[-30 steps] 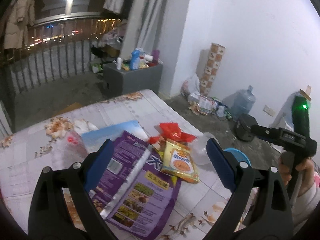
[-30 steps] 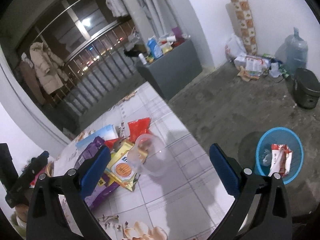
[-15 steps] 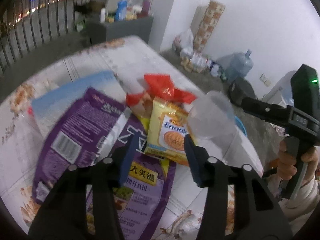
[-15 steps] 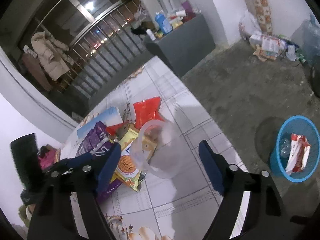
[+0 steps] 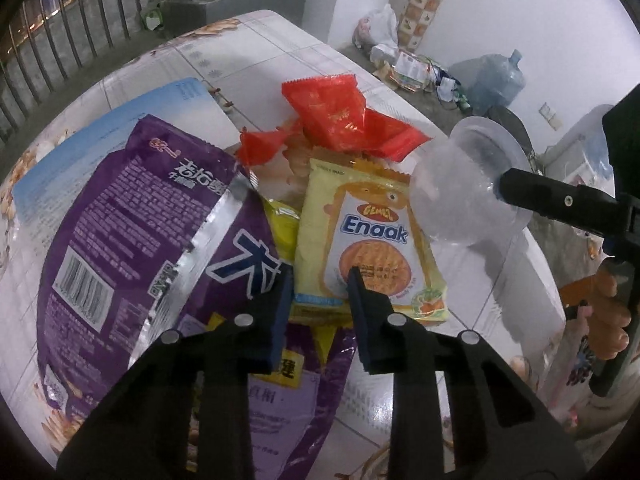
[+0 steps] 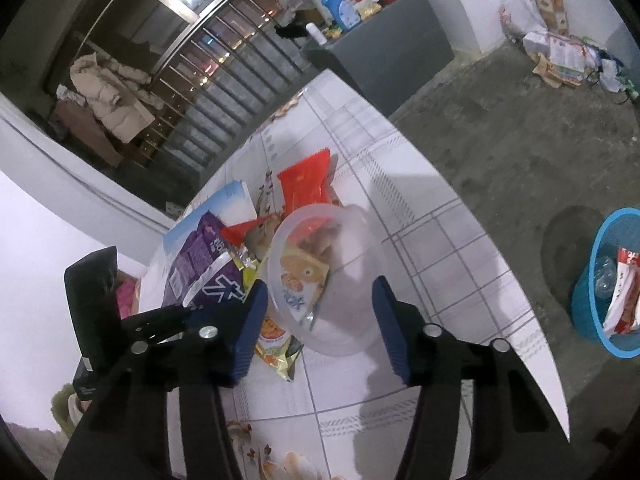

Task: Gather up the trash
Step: 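Grasp the Enaak biscuit packet with the left tool while the right tool grasps the clear cup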

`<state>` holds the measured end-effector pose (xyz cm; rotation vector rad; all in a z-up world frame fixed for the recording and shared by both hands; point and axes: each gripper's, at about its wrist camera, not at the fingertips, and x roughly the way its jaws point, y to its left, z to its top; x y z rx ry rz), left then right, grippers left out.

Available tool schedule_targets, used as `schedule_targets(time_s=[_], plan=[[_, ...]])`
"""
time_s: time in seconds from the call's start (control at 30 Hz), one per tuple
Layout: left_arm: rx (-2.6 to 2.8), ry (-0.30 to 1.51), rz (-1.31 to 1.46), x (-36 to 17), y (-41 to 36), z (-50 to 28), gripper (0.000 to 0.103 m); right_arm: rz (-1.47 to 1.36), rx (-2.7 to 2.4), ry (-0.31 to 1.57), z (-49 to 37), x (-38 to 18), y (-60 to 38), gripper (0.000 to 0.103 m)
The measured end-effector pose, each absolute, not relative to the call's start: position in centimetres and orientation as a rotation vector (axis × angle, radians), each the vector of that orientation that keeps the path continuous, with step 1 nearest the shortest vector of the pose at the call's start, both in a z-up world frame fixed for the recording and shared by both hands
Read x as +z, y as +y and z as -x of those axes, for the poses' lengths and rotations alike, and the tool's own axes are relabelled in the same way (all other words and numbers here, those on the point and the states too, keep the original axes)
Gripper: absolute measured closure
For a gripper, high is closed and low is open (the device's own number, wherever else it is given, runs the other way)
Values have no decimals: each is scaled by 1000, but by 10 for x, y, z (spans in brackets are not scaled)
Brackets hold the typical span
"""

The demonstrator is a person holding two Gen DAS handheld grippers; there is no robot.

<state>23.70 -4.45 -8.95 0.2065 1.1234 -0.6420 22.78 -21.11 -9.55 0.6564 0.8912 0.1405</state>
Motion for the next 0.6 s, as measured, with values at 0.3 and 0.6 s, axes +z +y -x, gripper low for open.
schedule_targets(time_s=[0.3, 0.6], plan=[[-615, 1093, -258, -90, -50, -232, 97, -695, 203, 891, -227, -97, -207, 68], [-649, 1054, -221, -75, -46, -221, 103, -729, 248, 869, -219, -93, -208, 96]])
